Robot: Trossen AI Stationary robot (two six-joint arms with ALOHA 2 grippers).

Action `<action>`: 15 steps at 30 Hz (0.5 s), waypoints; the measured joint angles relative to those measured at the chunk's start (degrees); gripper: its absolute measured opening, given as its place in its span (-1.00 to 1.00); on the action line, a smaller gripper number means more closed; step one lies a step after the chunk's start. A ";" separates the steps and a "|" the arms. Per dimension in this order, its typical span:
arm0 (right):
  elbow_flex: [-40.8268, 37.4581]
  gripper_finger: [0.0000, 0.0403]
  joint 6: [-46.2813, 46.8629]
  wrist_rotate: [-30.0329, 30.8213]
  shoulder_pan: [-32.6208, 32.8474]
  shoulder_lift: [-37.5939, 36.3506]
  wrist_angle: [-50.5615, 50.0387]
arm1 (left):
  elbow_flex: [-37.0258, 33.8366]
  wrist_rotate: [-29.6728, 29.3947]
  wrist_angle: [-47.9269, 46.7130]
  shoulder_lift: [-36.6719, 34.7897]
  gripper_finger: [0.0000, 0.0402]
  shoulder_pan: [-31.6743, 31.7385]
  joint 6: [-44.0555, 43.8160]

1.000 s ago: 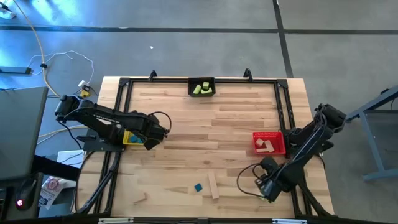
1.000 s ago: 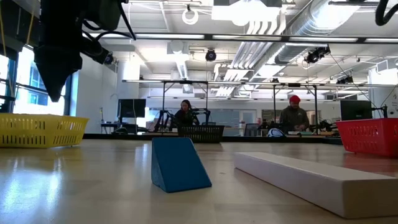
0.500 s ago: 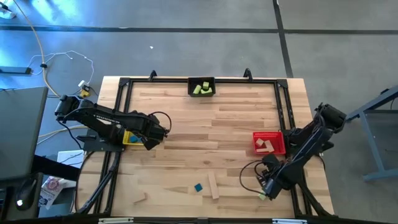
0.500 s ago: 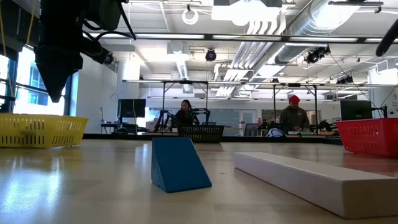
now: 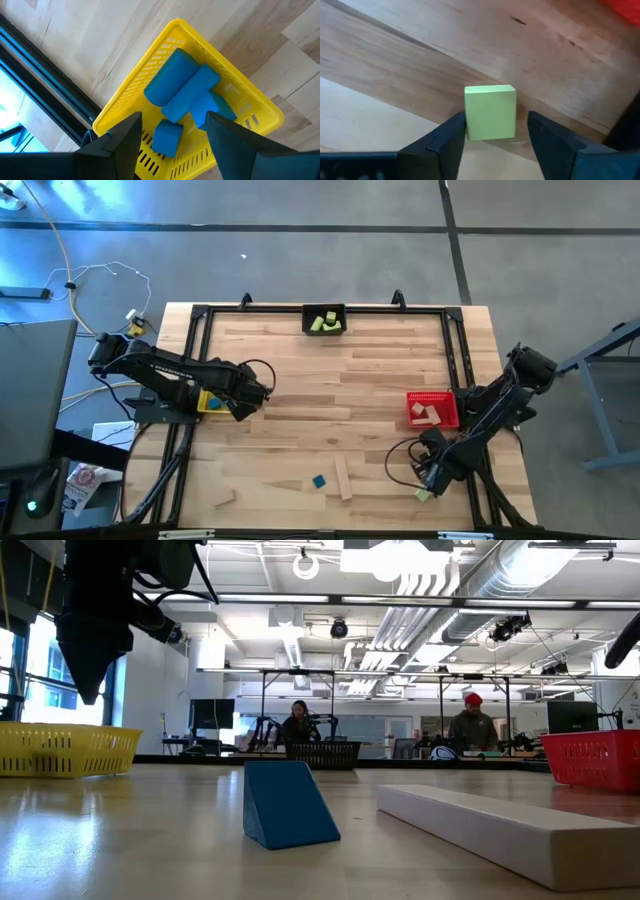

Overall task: Sort & place blocks by color
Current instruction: Put the light green block into the black bin

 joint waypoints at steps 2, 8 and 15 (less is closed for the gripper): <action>-0.84 -0.08 0.06 0.02 0.00 -0.23 1.59 | -0.01 0.02 0.00 0.00 0.02 0.00 0.00; -0.93 -0.46 -0.53 0.68 0.00 -0.16 2.41 | 0.01 1.05 0.00 0.00 0.02 0.00 -0.01; -0.94 -0.51 -1.04 2.32 0.02 -0.12 3.03 | 0.01 3.71 0.00 0.00 0.02 -0.02 0.00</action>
